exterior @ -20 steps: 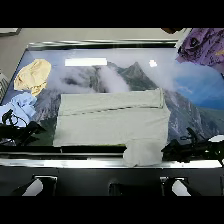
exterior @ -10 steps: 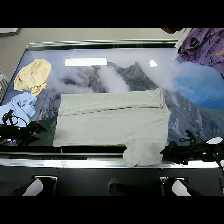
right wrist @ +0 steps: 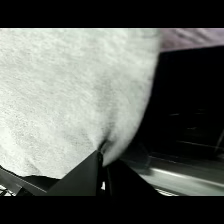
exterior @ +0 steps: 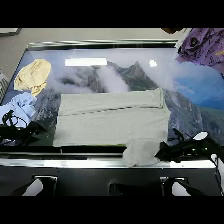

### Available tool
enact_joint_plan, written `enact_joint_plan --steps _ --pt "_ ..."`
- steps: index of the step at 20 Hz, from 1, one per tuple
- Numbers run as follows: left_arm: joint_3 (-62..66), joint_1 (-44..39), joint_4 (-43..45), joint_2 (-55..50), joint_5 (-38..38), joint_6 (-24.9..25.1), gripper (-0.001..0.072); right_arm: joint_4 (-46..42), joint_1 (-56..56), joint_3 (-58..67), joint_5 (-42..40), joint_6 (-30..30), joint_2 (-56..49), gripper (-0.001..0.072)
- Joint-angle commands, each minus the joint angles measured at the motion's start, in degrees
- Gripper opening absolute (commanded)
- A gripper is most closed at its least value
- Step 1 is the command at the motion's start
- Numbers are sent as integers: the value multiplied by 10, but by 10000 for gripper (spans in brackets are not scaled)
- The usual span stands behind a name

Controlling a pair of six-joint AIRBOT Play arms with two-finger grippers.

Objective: Fold the clothes and pants, and hang the long-sleeved shirts on hangers.

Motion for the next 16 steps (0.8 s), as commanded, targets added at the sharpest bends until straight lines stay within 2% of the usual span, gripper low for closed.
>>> enact_joint_plan --steps 1,5,9,14,15,16 --pt "-13 27 -2 -12 -9 31 599 -4 8 1 -8 10 19 34" --pt "-59 46 -49 -60 -3 99 592 -4 8 1 -7 17 56 35" --pt "-65 25 -79 -116 9 128 581 -4 8 1 -9 16 64 35" --pt "-65 -22 -79 -160 35 127 575 -4 8 1 -10 16 64 35" --pt "-65 -29 -79 -165 37 127 388 -3 8 1 -9 16 64 35" --pt "-65 -33 -79 -165 37 128 95 -3 8 1 -7 16 67 35"
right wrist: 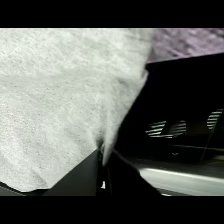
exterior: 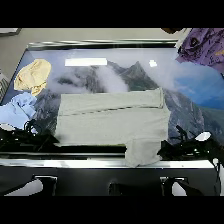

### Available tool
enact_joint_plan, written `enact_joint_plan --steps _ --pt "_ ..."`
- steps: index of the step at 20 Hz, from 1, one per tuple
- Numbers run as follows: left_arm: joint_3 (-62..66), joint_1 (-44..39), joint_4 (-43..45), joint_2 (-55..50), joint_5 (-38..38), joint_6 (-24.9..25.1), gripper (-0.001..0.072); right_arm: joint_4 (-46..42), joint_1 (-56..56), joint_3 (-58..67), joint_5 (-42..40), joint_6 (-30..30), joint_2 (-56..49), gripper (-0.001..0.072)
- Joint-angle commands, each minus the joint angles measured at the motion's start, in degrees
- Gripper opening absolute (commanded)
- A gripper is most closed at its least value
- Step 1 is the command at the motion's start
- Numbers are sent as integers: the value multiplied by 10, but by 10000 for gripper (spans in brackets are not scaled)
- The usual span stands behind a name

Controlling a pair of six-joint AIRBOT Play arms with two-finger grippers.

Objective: Fold the clothes and pants, and hang the long-sleeved shirts on hangers.

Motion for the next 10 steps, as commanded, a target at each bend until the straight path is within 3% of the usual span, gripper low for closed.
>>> enact_joint_plan --steps 1,4,7,10 --pt "1 -21 -3 -14 11 4 19 1 0 2 6 0 9 35" --pt "14 -19 15 6 -23 -32 16 -22 0 22 20 25 47 34" --pt "19 -19 105 81 -46 -137 16 -96 0 60 67 110 106 34" --pt "19 -20 166 170 -83 -192 16 -134 0 80 141 139 186 33"
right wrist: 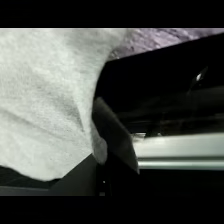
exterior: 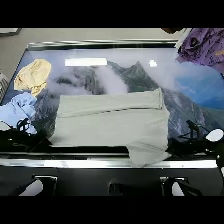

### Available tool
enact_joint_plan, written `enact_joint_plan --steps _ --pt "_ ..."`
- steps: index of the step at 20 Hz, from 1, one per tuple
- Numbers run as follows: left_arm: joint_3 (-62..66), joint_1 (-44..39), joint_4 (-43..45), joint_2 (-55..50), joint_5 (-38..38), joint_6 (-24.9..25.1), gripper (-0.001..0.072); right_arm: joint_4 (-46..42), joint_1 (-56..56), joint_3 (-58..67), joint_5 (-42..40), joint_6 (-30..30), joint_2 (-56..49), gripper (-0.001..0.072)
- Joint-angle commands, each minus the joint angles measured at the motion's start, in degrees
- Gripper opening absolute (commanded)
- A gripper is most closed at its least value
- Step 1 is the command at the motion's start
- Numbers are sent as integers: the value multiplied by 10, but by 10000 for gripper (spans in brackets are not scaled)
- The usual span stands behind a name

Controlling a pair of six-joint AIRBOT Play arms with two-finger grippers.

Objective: Fold the clothes and pants, and hang the long-sleeved shirts on hangers.

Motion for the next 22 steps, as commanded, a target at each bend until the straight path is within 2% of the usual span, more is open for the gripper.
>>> enact_joint_plan --steps 1,4,8,11,17,22 --pt "2 -2 64 92 -41 -71 16 -52 0 21 88 48 86 33" --pt "2 -13 46 132 -37 -68 16 -31 0 22 102 43 132 33" --pt "8 -53 30 124 37 -60 16 63 0 52 41 0 94 33" --pt "44 -77 21 91 96 -60 16 125 20 90 -19 -26 7 33" --pt "162 -91 21 -45 154 -59 16 129 106 228 -139 -14 -202 34" --pt "277 -110 21 -167 154 -59 16 128 106 377 -141 -14 -323 34"
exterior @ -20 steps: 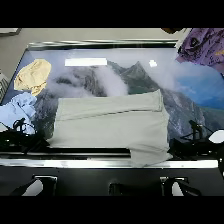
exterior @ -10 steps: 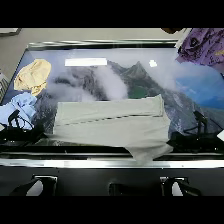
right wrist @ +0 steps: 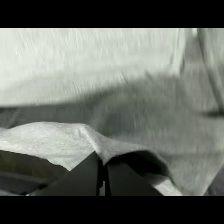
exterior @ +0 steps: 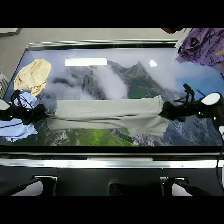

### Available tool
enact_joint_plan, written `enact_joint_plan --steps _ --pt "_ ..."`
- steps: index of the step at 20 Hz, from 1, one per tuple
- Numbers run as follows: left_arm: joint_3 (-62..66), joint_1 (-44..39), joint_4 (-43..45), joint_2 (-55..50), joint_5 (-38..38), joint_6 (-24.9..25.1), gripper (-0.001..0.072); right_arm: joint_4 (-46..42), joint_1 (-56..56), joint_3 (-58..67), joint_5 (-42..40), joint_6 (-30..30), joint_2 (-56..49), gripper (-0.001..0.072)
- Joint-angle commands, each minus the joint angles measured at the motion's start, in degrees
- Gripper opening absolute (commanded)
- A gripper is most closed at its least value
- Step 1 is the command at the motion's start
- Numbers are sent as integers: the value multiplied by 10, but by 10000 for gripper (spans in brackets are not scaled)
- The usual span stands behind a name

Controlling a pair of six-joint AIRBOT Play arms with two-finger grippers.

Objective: Fold the clothes and pants, and hang the long-sleeved shirts on hangers.

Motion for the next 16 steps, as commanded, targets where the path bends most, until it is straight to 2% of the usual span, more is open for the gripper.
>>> enact_joint_plan --steps 1,7,15,16 --pt "83 -17 0 -83 9 0 16 3 5 100 -19 2 -84 34" --pt "198 -48 1 -195 9 27 17 5 5 194 -29 6 -178 34" --pt "251 -64 2 -283 9 28 21 14 27 203 -65 -3 -261 37" --pt "251 -66 2 -284 9 28 43 14 30 203 -66 -2 -267 62"
